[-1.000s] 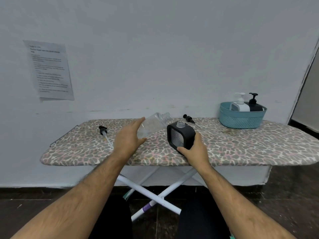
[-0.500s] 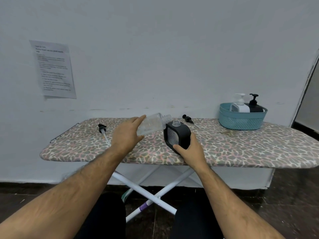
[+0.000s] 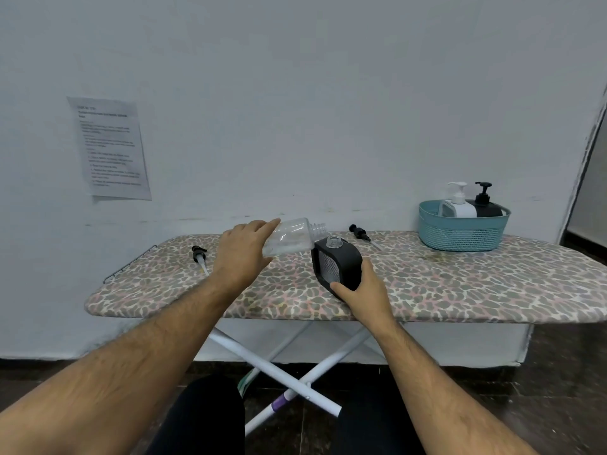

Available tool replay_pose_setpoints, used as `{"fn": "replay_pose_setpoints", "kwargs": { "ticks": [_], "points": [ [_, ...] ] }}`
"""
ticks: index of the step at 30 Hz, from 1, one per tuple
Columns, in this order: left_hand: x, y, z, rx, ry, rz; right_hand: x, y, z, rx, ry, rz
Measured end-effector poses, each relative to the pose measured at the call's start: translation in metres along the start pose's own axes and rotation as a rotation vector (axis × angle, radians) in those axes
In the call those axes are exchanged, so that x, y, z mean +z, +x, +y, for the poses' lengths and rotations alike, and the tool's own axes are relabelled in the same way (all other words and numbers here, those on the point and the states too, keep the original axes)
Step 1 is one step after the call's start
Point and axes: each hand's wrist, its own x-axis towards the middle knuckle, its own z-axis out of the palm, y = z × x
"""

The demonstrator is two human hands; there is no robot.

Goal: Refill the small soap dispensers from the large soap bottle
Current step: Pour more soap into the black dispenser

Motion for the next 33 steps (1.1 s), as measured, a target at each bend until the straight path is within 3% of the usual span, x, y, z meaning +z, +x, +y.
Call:
{"fn": "replay_pose_setpoints", "kwargs": {
  "ticks": [33],
  "points": [
    [-0.0041,0.0024,0.0004,0.022,0.044,0.041,0.0058,0.0028,-0.0044,-0.026,-0.085,0.035]
  ]
}}
